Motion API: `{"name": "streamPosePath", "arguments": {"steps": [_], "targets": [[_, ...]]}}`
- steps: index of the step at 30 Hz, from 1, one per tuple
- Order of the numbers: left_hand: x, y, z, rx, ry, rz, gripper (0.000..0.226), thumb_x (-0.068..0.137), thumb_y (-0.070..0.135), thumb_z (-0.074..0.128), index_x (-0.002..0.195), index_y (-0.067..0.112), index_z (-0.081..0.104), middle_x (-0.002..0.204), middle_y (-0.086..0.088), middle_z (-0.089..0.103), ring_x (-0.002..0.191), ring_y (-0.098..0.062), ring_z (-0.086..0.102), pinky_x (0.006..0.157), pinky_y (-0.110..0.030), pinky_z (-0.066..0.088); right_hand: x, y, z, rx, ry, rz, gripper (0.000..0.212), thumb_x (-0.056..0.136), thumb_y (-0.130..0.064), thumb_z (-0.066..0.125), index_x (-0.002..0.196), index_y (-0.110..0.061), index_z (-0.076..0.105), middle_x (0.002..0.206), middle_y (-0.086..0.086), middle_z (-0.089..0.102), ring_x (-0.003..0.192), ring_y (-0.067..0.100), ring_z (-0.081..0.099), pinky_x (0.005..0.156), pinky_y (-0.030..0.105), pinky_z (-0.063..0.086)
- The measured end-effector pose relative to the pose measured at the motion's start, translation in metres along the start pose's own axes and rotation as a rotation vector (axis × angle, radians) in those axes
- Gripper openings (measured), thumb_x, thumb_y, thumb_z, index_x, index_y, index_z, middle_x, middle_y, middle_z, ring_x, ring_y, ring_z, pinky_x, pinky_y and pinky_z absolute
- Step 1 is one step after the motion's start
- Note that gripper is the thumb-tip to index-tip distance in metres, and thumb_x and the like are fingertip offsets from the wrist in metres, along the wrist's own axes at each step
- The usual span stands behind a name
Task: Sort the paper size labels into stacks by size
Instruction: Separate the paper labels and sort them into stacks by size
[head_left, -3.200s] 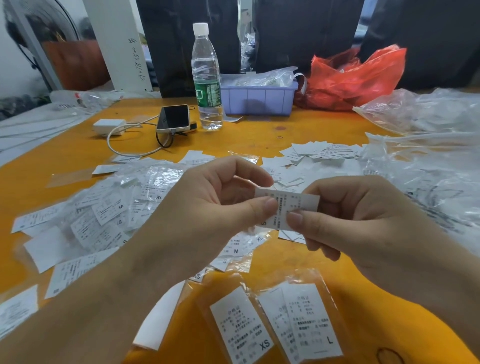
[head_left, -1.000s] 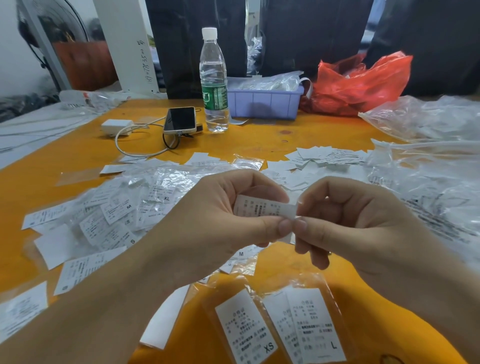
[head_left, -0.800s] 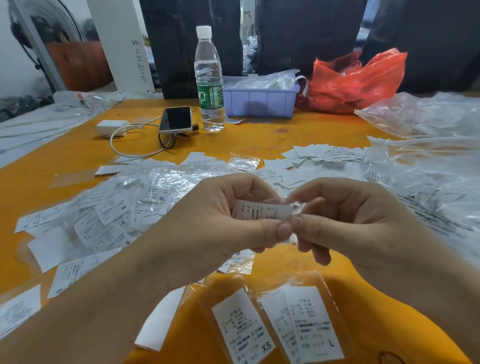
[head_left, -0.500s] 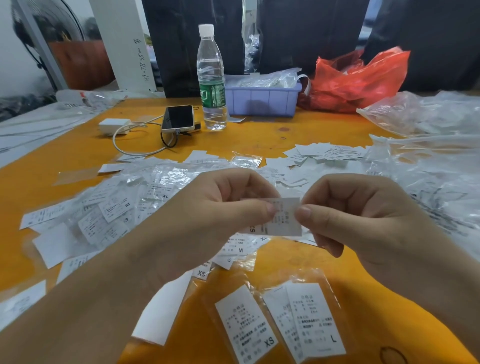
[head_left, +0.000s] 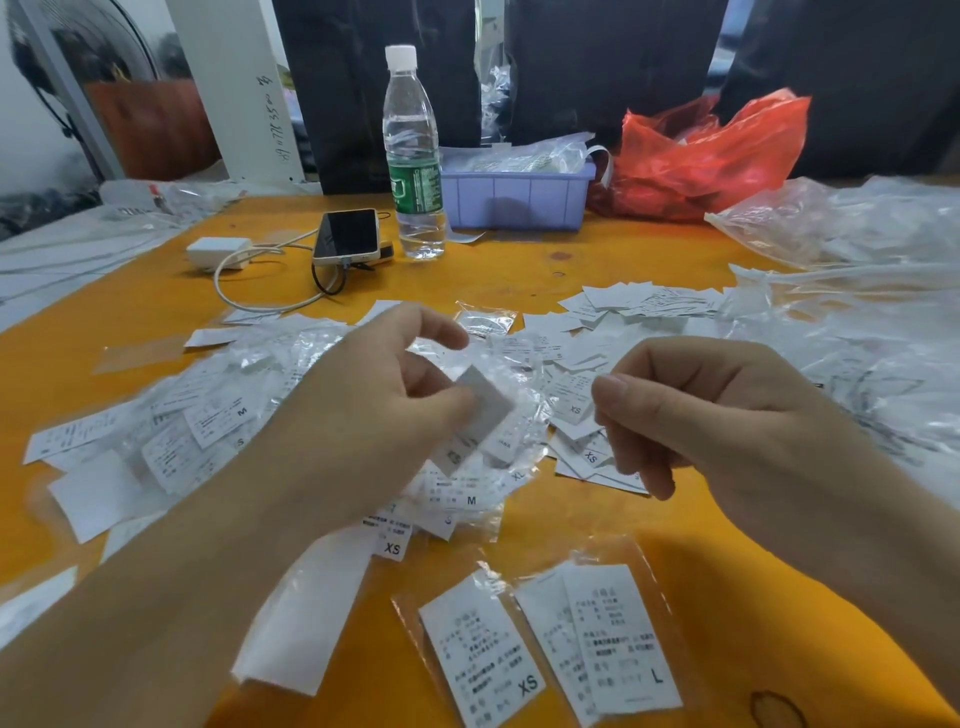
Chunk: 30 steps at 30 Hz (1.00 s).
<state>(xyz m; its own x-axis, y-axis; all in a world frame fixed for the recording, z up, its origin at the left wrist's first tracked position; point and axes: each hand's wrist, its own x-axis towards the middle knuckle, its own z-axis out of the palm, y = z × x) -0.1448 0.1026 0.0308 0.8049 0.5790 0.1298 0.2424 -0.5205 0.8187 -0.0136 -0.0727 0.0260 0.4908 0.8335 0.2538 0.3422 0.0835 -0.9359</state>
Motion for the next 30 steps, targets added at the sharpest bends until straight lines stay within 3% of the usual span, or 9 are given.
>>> {"name": "streamPosePath", "arguments": {"steps": [4,6,8,10,15,17,20,22,30], "targets": [[0.002,-0.007,0.000,0.370,0.182,0.017,0.030,0.087,0.036,0.064,0.111,0.044,0.048,0.074,0.013,0.066,0.065,-0.003,0.061,0.050,-0.020,0.044,-0.001,0.002,-0.001,-0.145,0.020,-0.034,0.026,0.079,-0.036,0.063,0.070,-0.012,0.066,0.058,0.005,0.062,0.052,0.011,0.054,0.051,0.020,0.044],[0.004,-0.010,-0.002,0.601,0.214,-0.020,0.036,0.086,0.042,0.064,0.119,0.040,0.050,0.100,0.017,0.061,0.092,-0.006,0.057,0.071,-0.031,0.053,0.001,0.002,-0.003,-0.142,0.044,-0.048,0.022,0.078,-0.034,0.063,0.071,-0.013,0.067,0.058,0.005,0.063,0.051,0.011,0.055,0.050,0.020,0.045],[0.004,-0.012,-0.002,0.805,0.195,-0.023,0.047,0.085,0.047,0.062,0.129,0.039,0.047,0.128,0.010,0.048,0.120,-0.016,0.041,0.097,-0.039,0.042,0.003,0.003,-0.005,-0.128,0.060,-0.046,0.020,0.077,-0.031,0.063,0.071,-0.013,0.068,0.058,0.006,0.063,0.050,0.013,0.055,0.049,0.020,0.045],[0.002,-0.009,0.001,0.804,0.153,0.066,0.046,0.085,0.045,0.063,0.128,0.041,0.047,0.132,0.012,0.040,0.126,-0.015,0.032,0.103,-0.038,0.035,0.005,0.005,-0.007,-0.168,0.070,-0.048,0.017,0.077,-0.031,0.063,0.072,-0.015,0.068,0.059,0.005,0.064,0.051,0.012,0.056,0.051,0.021,0.045],[-0.002,-0.005,0.005,0.574,-0.032,0.412,0.017,0.091,0.022,0.058,0.098,0.035,0.065,0.104,0.019,0.058,0.106,-0.004,0.046,0.085,-0.016,0.036,0.004,0.007,-0.013,-0.427,0.122,-0.038,0.015,0.082,-0.036,0.069,0.073,-0.024,0.068,0.067,-0.004,0.066,0.059,0.011,0.060,0.057,0.035,0.052],[-0.001,-0.007,0.006,0.561,-0.073,0.422,0.019,0.092,0.020,0.057,0.097,0.036,0.066,0.102,0.021,0.057,0.104,-0.001,0.044,0.083,-0.014,0.036,0.005,0.011,-0.015,-0.626,0.085,0.037,0.005,0.081,-0.036,0.066,0.083,-0.033,0.068,0.083,-0.013,0.066,0.077,0.003,0.061,0.066,0.027,0.050],[-0.001,-0.011,0.009,0.538,-0.097,0.426,0.017,0.091,0.023,0.056,0.097,0.037,0.065,0.102,0.022,0.057,0.105,0.000,0.044,0.086,-0.020,0.040,0.006,0.018,-0.013,-0.942,-0.080,0.164,0.030,0.086,-0.047,0.060,0.114,-0.038,0.059,0.120,-0.026,0.048,0.119,0.001,0.040,0.098,0.028,0.039],[-0.002,-0.011,0.012,0.522,-0.111,0.444,0.015,0.091,0.026,0.058,0.096,0.038,0.065,0.100,0.023,0.057,0.103,0.000,0.045,0.085,-0.022,0.040,0.006,0.018,-0.011,-0.980,-0.123,0.196,0.038,0.085,-0.054,0.058,0.120,-0.037,0.056,0.126,-0.027,0.043,0.126,0.002,0.034,0.106,0.032,0.036],[-0.003,-0.012,0.018,0.493,-0.153,0.454,0.015,0.091,0.024,0.061,0.098,0.036,0.067,0.098,0.022,0.059,0.099,0.003,0.046,0.080,-0.014,0.038,0.007,0.019,-0.012,-0.957,0.019,0.068,0.026,0.087,-0.017,0.064,0.108,-0.032,0.065,0.096,-0.020,0.058,0.089,0.007,0.054,0.073,0.030,0.050]]}}
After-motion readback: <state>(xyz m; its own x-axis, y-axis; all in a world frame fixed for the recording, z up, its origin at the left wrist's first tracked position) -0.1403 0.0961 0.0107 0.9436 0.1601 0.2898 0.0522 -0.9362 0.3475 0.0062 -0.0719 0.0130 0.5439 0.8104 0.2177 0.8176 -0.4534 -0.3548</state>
